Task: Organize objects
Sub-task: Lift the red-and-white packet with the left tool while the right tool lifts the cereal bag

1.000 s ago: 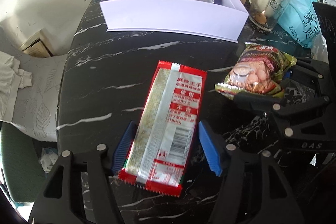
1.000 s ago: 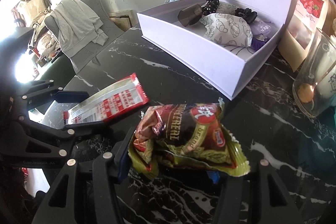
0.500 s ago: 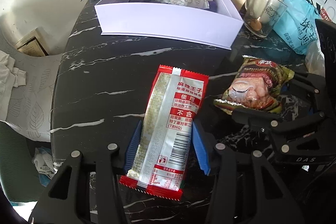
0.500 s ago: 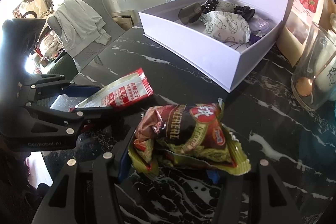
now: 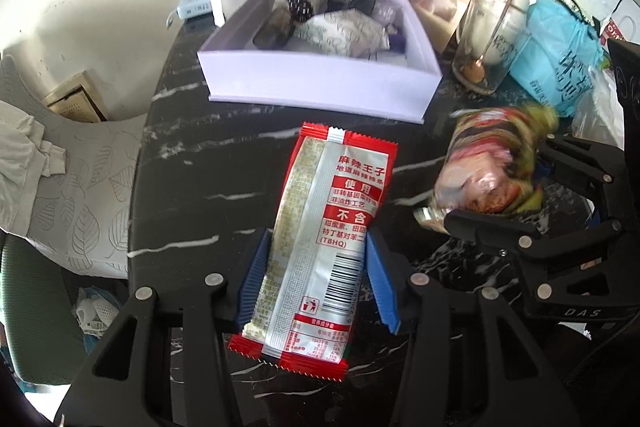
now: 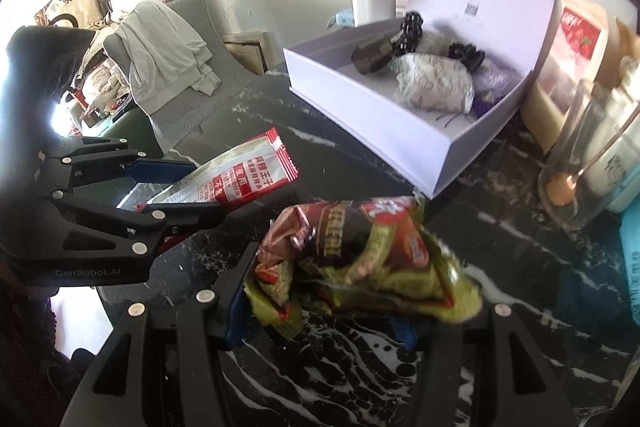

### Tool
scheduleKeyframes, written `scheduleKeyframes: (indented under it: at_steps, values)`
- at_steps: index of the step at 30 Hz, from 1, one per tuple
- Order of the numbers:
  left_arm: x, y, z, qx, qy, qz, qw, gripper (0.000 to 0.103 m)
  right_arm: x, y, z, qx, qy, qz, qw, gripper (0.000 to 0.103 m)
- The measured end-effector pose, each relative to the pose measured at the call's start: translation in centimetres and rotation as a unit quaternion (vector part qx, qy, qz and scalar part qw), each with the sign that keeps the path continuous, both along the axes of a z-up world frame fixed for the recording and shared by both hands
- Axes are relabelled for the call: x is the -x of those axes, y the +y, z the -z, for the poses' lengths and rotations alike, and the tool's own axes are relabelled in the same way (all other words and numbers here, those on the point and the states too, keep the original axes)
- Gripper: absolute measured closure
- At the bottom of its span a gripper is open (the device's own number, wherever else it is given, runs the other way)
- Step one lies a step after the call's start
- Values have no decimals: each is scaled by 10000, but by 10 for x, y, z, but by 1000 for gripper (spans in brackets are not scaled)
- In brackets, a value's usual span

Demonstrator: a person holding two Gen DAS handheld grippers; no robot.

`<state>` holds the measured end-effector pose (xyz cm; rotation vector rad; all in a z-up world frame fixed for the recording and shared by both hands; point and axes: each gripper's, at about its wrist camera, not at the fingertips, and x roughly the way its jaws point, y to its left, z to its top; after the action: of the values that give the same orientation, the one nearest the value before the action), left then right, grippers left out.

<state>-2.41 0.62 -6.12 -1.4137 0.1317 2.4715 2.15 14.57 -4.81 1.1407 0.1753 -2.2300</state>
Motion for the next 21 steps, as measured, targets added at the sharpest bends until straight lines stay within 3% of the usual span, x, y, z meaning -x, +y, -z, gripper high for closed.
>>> scheduleKeyframes:
  at_steps: [3,5,13,15,17,21]
  values:
    - [0,2,-12,-14,126,8,9999,57,-3,2,-13,-19,157,26,9999,49]
    - [2,3,-16,-50,166,19,9998,57,-3,3,-19,-29,281,52,9996,64]
    - [6,5,4,-216,-79,29,9997,57,6,11,4,81,-81,185,9998,64]
    - [7,5,10,-249,-120,49,9996,57,4,13,7,82,-22,187,9998,59]
    - [10,4,14,-319,-159,69,9993,57,5,15,10,99,4,241,9997,38]
    - [18,6,24,-362,-302,94,9988,57,12,15,21,52,-134,330,9994,37]
